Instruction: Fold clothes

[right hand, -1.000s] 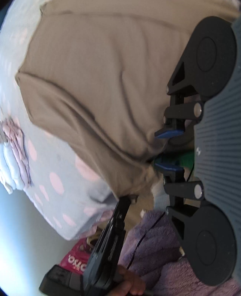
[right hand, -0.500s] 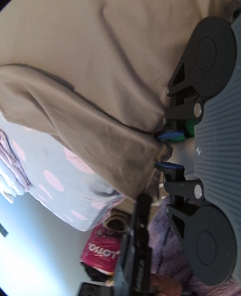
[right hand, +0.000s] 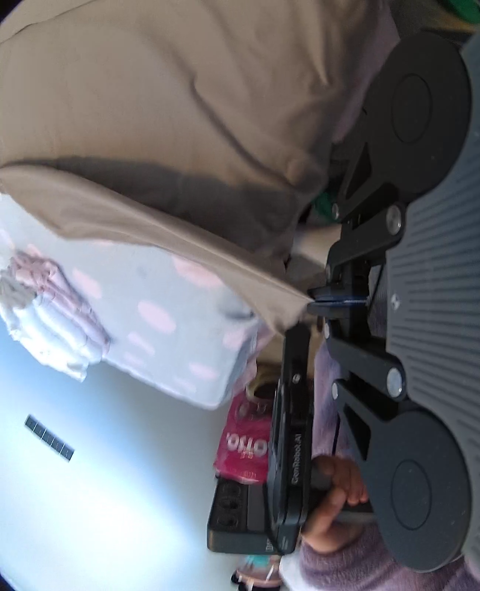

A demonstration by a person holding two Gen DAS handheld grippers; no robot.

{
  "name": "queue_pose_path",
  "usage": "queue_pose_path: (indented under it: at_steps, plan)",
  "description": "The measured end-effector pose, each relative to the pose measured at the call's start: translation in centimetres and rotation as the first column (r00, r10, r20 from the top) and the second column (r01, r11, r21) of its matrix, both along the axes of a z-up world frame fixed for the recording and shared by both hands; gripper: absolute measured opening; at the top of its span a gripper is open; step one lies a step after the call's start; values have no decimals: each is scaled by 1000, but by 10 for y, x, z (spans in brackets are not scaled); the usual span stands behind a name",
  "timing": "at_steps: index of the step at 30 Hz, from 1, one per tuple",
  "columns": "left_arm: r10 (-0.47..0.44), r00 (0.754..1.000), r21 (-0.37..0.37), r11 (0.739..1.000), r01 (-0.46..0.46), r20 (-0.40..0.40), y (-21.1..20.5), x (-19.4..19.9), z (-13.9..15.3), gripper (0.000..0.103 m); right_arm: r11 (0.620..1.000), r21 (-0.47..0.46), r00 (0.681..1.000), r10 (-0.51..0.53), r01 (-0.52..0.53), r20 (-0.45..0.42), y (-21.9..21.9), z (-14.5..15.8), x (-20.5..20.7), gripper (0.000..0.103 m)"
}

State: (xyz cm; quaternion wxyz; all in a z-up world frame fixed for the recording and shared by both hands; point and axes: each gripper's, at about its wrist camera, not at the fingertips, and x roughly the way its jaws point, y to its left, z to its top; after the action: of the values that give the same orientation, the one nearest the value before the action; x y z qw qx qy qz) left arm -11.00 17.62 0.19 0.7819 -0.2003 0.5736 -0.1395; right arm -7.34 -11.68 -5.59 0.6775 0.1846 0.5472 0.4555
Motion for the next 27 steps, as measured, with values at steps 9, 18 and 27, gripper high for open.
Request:
queue_pose_path:
  at_steps: [9,18,27]
  plan:
    - [-9,998,142,990,19,-68,-10,5,-12,1,996,-89,998,16,-22,-64,17,-32,4,1]
    - [-11,990,194,980,38,-139,3,3,-30,2,964,-251,996,93,-89,6,40,-49,0,7]
    - [16,1000,199,980,-15,-4,6,27,-41,8,934,-351,982,120,-63,144,40,-47,0,36]
